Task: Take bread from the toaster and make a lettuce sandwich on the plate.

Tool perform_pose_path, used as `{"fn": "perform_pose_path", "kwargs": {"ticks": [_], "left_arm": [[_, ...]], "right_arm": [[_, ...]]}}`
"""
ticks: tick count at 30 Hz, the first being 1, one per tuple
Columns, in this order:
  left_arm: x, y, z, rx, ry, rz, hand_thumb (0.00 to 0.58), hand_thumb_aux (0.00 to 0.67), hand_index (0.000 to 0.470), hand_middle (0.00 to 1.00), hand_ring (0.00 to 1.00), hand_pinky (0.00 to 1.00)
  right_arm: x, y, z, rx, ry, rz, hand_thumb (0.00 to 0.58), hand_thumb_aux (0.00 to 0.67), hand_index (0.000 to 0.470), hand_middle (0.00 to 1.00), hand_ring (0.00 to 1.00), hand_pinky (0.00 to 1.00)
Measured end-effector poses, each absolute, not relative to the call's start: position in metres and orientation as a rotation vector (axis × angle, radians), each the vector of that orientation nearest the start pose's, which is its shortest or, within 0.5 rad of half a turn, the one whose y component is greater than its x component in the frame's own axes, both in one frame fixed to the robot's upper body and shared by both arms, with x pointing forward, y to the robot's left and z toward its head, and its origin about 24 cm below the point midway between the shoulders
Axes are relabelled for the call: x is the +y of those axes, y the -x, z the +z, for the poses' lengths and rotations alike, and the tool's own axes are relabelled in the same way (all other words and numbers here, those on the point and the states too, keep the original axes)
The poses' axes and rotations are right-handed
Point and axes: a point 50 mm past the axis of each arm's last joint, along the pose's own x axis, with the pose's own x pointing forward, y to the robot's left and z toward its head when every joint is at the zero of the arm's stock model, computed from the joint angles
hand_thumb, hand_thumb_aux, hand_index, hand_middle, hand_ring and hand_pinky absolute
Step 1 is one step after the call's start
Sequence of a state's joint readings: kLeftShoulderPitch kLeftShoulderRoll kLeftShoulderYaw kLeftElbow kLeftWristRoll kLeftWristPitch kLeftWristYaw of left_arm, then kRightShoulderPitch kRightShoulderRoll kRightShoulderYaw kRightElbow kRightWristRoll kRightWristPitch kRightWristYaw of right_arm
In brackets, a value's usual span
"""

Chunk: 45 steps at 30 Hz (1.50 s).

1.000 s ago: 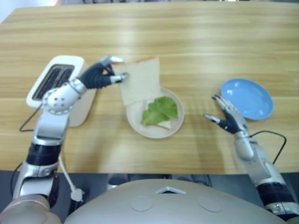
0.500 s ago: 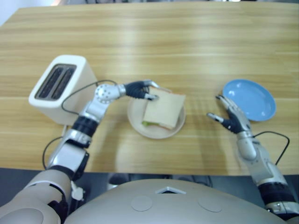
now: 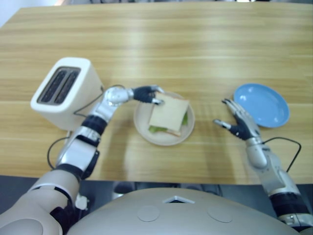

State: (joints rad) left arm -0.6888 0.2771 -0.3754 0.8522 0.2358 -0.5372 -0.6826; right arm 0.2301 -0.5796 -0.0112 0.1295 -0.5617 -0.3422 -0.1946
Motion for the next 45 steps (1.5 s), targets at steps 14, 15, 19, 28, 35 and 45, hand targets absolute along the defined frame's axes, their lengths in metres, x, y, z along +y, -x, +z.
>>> {"fn": "perform_pose_path", "kwargs": {"ticks": [14, 15, 19, 28, 35, 45], "left_arm": [[0.091, -0.331, 0.032, -0.021, -0.899, -1.117, 0.58, 0.67, 0.46, 1.0, 1.0, 1.0], [0.089, -0.331, 0.032, -0.026, -0.904, -1.117, 0.58, 0.67, 0.46, 1.0, 1.0, 1.0], [0.082, -0.333, 0.032, -0.039, -0.952, -1.115, 0.58, 0.67, 0.46, 1.0, 1.0, 1.0], [0.075, -0.336, 0.03, -0.053, -1.027, -1.095, 0.58, 0.67, 0.46, 1.0, 1.0, 1.0], [0.075, -0.337, 0.029, -0.053, -1.052, -1.077, 0.58, 0.67, 0.46, 1.0, 1.0, 1.0], [0.08, -0.338, 0.026, -0.029, -1.074, -1.055, 0.58, 0.67, 0.46, 1.0, 1.0, 1.0]], "right_arm": [[-0.233, -0.2, 0.048, -0.186, 1.192, 0.226, 0.0, 0.0, 0.0, 0.0, 0.0, 0.0], [-0.227, -0.199, 0.049, -0.217, 1.208, 0.261, 0.0, 0.0, 0.0, 0.0, 0.0, 0.0], [-0.194, -0.195, 0.059, -0.382, 1.272, 0.401, 0.0, 0.0, 0.0, 0.0, 0.0, 0.0], [-0.142, -0.196, 0.056, -0.619, 1.396, 0.684, 0.0, 0.0, 0.0, 0.0, 0.0, 0.0], [-0.138, -0.196, 0.024, -0.577, 1.462, 0.819, 0.0, 0.0, 0.0, 0.0, 0.0, 0.0], [-0.137, -0.206, 0.009, -0.554, 1.451, 0.866, 0.0, 0.0, 0.0, 0.0, 0.0, 0.0]]}}
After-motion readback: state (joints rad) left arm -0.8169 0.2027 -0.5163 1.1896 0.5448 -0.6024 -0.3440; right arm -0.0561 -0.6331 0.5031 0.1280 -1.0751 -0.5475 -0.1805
